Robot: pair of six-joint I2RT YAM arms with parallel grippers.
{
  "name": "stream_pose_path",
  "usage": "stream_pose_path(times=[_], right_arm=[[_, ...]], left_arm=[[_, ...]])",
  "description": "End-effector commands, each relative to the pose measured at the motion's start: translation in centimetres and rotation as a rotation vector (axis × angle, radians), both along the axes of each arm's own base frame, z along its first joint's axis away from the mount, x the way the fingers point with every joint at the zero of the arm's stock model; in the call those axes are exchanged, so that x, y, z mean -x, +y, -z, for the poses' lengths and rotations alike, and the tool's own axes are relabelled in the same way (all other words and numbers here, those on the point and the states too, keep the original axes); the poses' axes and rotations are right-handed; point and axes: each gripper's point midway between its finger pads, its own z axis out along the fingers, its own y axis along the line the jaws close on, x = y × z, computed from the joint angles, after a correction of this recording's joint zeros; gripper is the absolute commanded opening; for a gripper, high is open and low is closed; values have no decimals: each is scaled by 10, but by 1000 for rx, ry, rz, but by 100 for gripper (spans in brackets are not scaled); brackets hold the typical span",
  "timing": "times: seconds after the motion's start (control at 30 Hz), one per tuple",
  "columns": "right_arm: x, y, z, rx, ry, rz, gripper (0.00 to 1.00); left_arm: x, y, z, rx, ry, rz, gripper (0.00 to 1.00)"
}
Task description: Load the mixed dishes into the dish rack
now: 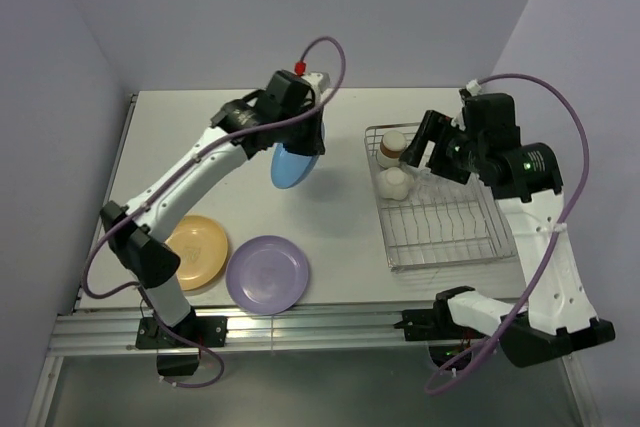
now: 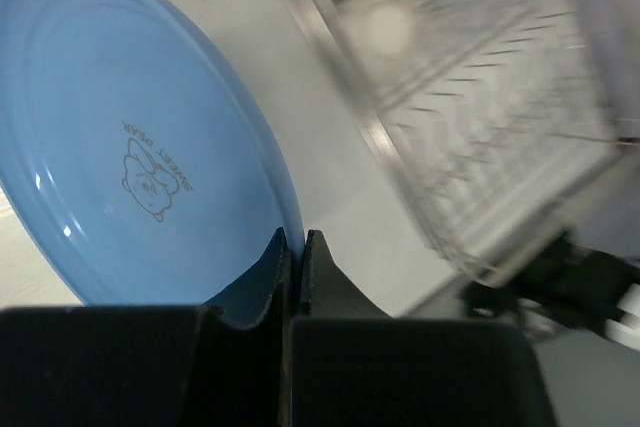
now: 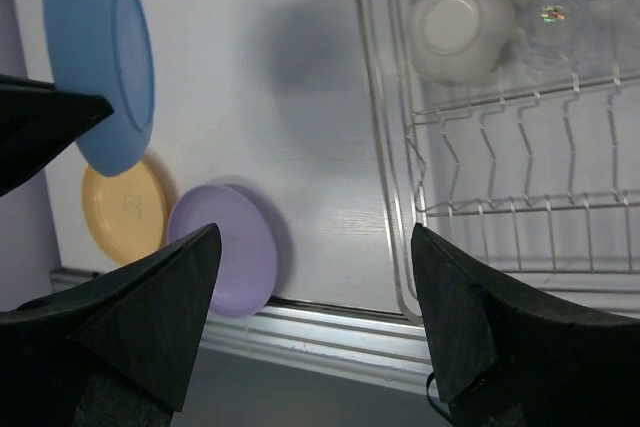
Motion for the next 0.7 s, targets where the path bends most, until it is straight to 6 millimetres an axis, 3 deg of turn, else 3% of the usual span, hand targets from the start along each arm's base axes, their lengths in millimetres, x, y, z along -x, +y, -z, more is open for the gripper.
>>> stream_pose_path(times=[0.0, 0.03, 0.07, 0.1, 0.13, 0.17, 0.2, 0.23, 0.27, 0.3, 0.33, 0.37, 0.4, 0.47, 0.5, 0.53, 0.57, 0.63, 0.67], right_arm=[[-12, 27, -29, -82, -68, -142, 84], [-10, 39, -31, -130, -61, -199, 85], [-16, 47, -35, -164, -73, -226, 85], [-17, 55, -30, -203, -60, -258, 86], [-7, 74, -36, -314, -47, -364, 87], [-15, 79, -50, -395, -105, -382, 87], [-14, 85, -38, -463, -65, -403, 88], [-13, 90, -41, -531, -70, -430, 88], [-10, 98, -62, -641, -112, -495, 89], [-9, 101, -57, -681, -92, -506, 89], [-9, 103, -63, -720, -85, -509, 90], [-9, 105, -71, -736, -116, -538, 90], [-10, 105, -70, -752, -114, -535, 91], [-13, 105, -82, -809, -134, -532, 91], [-11, 105, -81, -838, -120, -543, 91], [-11, 105, -85, -861, -124, -547, 91], [-9, 106, -101, -898, -162, -565, 91], [-5, 106, -109, -950, -178, -590, 91], [3, 105, -133, -1007, -242, -626, 91]], left_arm=[[31, -6, -80, 299, 66, 88, 0], [45, -12, -97, 400, 130, 131, 0], [46, -16, -118, 490, 117, 163, 0], [50, -9, -138, 573, 119, 179, 0], [68, -13, -159, 694, 209, 232, 0], [73, -12, -174, 765, 223, 259, 0], [75, -8, -201, 876, 155, 317, 0], [91, -6, -221, 980, 259, 345, 0], [88, -4, -215, 1033, 306, 339, 0], [101, 5, -260, 1166, 155, 471, 0], [109, 12, -278, 1271, 264, 463, 0], [109, 16, -283, 1335, 271, 477, 0], [121, 27, -307, 1427, 172, 586, 0], [126, 39, -333, 1564, 228, 609, 0], [121, 41, -337, 1607, 237, 618, 0], [128, 49, -348, 1661, 230, 668, 0], [129, 53, -354, 1694, 224, 684, 0], [123, 59, -363, 1779, 245, 692, 0], [125, 64, -366, 1804, 231, 718, 0]])
